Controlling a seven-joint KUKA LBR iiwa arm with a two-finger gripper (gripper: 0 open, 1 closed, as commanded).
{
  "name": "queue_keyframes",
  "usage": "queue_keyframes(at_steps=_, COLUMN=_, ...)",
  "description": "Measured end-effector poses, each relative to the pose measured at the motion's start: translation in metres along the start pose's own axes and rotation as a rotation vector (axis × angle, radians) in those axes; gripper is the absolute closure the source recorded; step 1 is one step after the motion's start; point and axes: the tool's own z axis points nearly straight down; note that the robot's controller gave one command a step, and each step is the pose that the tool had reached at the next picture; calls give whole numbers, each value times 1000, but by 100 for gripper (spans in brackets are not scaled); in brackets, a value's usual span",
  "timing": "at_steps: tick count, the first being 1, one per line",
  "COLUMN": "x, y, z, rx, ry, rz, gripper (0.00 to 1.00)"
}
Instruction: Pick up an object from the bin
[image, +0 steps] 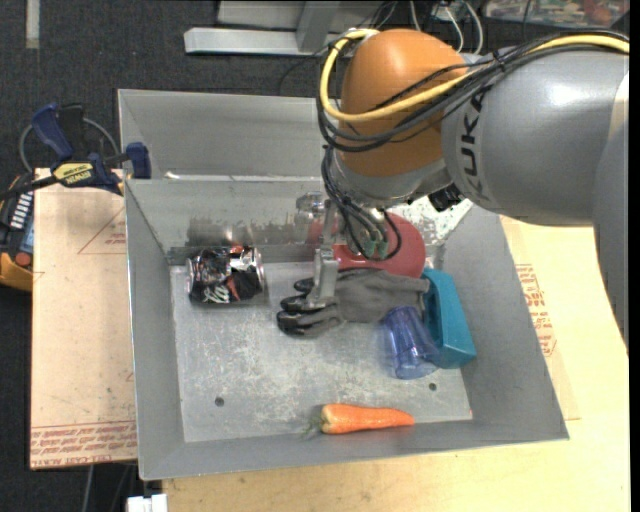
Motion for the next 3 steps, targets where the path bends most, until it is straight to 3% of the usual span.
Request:
queue_keyframes(at_steps=1, x=-1, y=-1, z=-5, rx=-1, ry=-8, rz=4, gripper=0)
queue_keyframes(at_steps=2, x=-3, y=-48, z=93, rx=-1, ry=-7, rz=-206, gripper=0)
queue_keyframes(at_steps=3, x=2, y=-67, z=79, rx=0, ry=-11, rz=-460, gripper=0)
